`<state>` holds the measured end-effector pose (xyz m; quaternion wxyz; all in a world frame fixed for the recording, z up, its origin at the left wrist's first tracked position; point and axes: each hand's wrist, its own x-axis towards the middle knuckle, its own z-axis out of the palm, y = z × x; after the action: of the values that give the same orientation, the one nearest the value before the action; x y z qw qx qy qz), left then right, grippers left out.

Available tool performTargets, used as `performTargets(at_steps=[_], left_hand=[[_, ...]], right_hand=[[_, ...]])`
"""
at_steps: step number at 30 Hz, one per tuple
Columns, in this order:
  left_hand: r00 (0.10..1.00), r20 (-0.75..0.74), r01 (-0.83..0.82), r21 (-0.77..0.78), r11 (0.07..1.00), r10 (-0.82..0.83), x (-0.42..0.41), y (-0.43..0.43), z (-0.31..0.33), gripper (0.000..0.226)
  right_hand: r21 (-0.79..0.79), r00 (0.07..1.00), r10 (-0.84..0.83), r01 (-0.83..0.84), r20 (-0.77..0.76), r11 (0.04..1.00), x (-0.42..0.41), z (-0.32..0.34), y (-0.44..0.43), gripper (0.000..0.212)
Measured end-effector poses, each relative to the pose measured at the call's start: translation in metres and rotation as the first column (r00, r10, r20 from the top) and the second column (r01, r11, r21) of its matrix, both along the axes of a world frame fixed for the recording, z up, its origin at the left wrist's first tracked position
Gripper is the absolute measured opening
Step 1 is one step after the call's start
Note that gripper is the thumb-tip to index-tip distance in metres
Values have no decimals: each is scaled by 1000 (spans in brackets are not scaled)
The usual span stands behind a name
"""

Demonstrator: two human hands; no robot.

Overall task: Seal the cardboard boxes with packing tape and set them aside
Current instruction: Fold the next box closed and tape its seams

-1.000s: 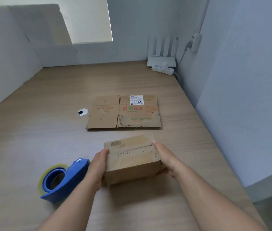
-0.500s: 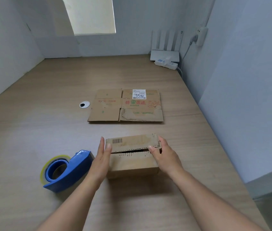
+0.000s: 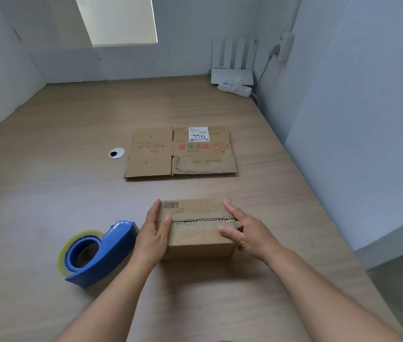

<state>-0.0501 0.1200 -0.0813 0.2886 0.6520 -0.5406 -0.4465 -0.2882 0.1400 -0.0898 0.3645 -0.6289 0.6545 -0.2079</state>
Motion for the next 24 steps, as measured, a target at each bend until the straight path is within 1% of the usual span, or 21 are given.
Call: performTargets(at_steps=[3,6,8,11,15,17,18,19,21,22,24], left_hand=[[997,11,71,-15,997,-71,7,3,1,53],[996,-4,86,-8,996,-86,9,7,3,52],[996,-10,86,-6,996,-86,8,8,5,52],[995,-26,99,-12,995,-99,7,6,6,53],[983,27,183,45,982,-184,12,3,6,57],[980,67,189,17,982,-189,20,2,12,62],[982,87,171,-38,985,-167,26,3,16,62],[982,137,150,-110,983,-134,34,5,21,60],[943,330,120,-246,962,-33,54,10,27,52],[902,431,110,-267,957,16,64,12,25,52],[794,606,85,-190,978,49,82,14,17,57]], right_hand=[[-36,996,-31,29,-83,999,4,4,-2,68],[-48,991,-88,83,-101,995,9,7,-1,64],[-28,989,-115,113,-94,993,15,10,1,63],[30,985,-113,118,-132,993,25,11,8,68],[44,979,-146,154,-141,987,30,11,13,68],[52,978,-156,165,-136,985,30,14,12,68],[56,979,-159,167,-130,984,31,15,12,69],[59,979,-160,168,-124,984,31,16,12,69],[59,980,-162,169,-114,984,31,16,13,69],[60,981,-161,169,-111,984,31,16,14,69],[60,981,-161,168,-107,984,30,15,13,69]])
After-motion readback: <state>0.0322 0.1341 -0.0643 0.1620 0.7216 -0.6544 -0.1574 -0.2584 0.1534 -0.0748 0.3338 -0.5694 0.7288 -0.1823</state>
